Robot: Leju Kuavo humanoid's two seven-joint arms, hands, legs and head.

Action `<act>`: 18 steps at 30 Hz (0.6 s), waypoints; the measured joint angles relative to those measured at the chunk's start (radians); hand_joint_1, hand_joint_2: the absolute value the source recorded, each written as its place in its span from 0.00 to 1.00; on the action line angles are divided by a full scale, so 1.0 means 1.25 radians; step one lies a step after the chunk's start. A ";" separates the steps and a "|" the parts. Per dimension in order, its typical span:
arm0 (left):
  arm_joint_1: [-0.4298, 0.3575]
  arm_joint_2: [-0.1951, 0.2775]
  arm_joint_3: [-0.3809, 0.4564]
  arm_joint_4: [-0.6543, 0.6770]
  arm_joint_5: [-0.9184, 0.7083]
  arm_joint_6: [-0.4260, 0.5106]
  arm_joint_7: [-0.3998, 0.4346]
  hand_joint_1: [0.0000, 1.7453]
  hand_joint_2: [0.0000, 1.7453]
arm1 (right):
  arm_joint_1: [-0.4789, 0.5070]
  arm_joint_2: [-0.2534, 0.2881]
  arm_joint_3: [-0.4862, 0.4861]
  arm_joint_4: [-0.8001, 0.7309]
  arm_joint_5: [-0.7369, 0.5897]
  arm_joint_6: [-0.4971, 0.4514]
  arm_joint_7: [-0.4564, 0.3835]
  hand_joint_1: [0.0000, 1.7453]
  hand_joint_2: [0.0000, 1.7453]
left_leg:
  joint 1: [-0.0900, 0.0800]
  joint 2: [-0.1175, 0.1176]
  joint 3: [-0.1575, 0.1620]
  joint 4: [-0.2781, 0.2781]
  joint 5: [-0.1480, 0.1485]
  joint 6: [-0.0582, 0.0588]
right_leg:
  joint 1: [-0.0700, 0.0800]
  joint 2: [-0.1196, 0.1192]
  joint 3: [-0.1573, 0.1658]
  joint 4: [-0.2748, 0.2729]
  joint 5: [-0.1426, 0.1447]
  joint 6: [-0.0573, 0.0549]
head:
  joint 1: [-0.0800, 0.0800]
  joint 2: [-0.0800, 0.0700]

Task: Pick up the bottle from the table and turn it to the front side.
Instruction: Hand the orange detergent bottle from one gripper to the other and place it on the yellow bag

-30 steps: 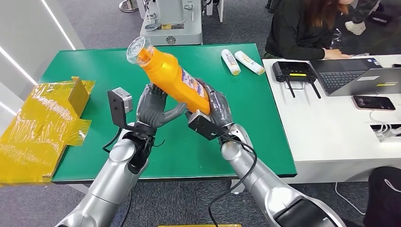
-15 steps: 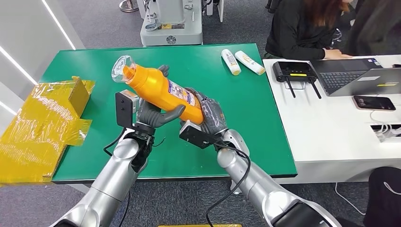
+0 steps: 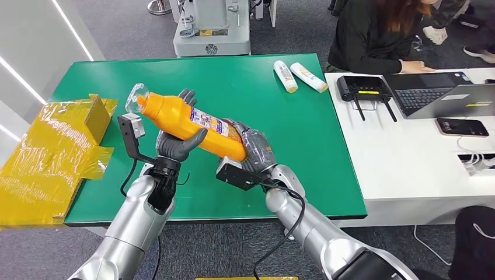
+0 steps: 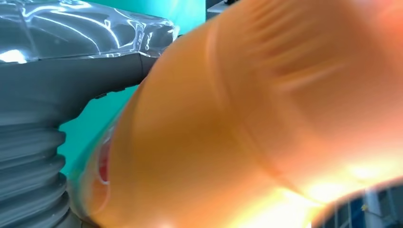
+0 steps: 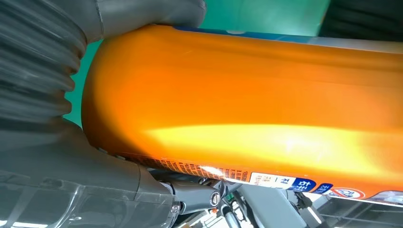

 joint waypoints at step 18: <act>0.067 0.000 0.050 -0.125 0.145 -0.010 0.057 1.00 1.00 | 0.032 0.000 0.013 0.006 0.003 -0.039 -0.001 1.00 1.00 | 0.000 0.000 0.000 0.000 0.000 0.000 | 0.000 0.000 0.000 0.000 0.000 0.000 | 0.000 0.000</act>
